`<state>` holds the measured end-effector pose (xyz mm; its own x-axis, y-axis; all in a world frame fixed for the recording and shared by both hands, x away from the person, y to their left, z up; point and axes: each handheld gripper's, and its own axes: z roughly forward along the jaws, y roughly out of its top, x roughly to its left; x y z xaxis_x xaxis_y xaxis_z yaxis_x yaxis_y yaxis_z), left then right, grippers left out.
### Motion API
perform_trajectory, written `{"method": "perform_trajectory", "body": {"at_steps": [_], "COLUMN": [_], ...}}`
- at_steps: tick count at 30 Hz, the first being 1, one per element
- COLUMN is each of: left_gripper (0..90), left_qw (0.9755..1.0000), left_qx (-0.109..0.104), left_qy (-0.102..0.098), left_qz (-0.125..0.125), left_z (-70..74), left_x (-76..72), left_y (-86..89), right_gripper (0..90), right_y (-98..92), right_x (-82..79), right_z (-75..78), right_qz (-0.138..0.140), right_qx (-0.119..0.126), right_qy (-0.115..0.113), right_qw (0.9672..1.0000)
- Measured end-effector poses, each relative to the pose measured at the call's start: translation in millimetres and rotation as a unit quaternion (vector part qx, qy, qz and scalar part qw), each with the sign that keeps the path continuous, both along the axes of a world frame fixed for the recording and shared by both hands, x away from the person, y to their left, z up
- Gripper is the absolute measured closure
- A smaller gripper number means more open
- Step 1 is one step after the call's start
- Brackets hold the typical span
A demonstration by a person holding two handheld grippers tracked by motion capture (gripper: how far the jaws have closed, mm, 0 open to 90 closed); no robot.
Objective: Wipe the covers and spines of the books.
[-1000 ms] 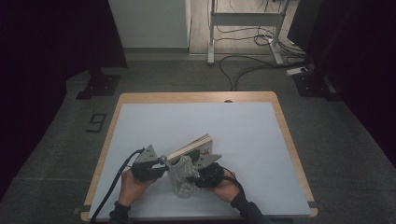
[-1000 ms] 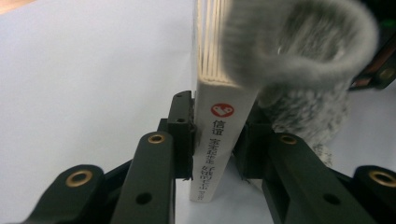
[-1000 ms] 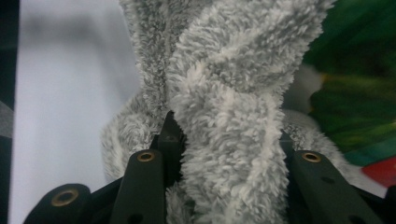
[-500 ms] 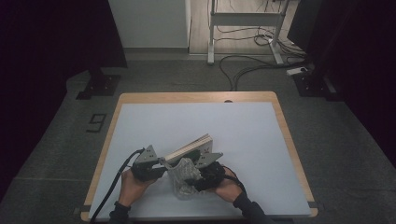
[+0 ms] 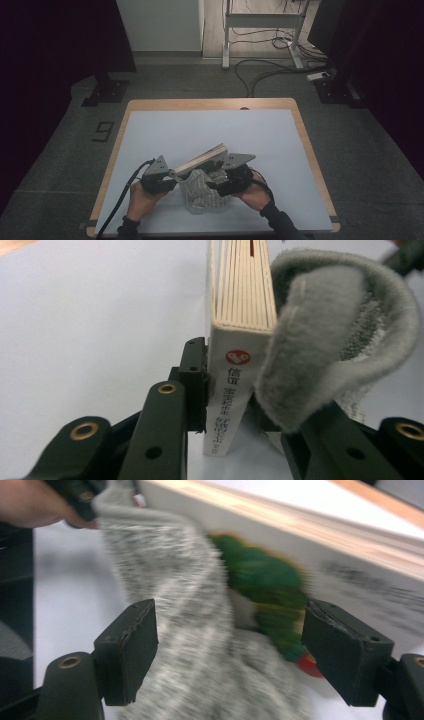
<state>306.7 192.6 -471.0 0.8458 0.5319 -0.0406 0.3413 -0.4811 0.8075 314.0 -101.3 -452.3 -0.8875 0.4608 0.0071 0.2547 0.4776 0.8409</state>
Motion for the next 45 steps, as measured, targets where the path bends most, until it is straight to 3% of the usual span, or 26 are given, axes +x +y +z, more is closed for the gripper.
{"method": "perform_trajectory", "body": {"at_steps": [5, 12, 19, 24, 27, 31, 35, 45], "left_gripper": [70.9, 70.9, 70.9, 70.8, 70.8, 70.8, 65.6, 48.3], "left_qw": [1.0000, 1.0000, 1.0000, 1.0000, 1.0000, 1.0000, 0.9997, 0.9989], "left_qx": [0.000, 0.000, 0.000, -0.002, -0.002, 0.000, 0.021, 0.016], "left_qy": [0.001, 0.001, 0.001, 0.003, 0.004, 0.006, 0.002, 0.013], "left_qz": [0.000, 0.000, 0.000, 0.000, 0.000, 0.001, 0.009, 0.042], "left_z": [0.0, 0.0, 0.1, 0.0, 0.1, 0.3, 0.2, 7.1], "left_x": [0.1, 0.0, -0.1, 0.2, 0.5, 0.6, -0.7, -9.8], "left_y": [0.0, -0.1, -0.1, 0.0, 0.3, 0.8, 1.8, 29.1], "right_gripper": [20.8, 18.6, 16.2, 16.3, 18.5, 21.3, 25.9, 28.2], "right_y": [-28.3, -36.9, -19.7, -13.2, -9.5, -8.1, -11.0, -11.3], "right_x": [15.1, 33.9, 59.3, 68.7, 72.6, 71.2, 70.0, 70.3], "right_z": [3.9, -0.5, -12.5, -16.9, -18.9, -17.9, -17.5, -17.1], "right_qz": [-0.044, -0.062, -0.040, -0.028, -0.004, -0.002, -0.005, -0.010], "right_qx": [0.002, 0.007, 0.000, 0.007, 0.020, 0.020, 0.020, 0.021], "right_qy": [-0.007, 0.002, 0.012, 0.016, 0.024, 0.024, 0.024, 0.025], "right_qw": [0.9990, 0.9980, 0.9991, 0.9995, 0.9995, 0.9995, 0.9995, 0.9994]}}
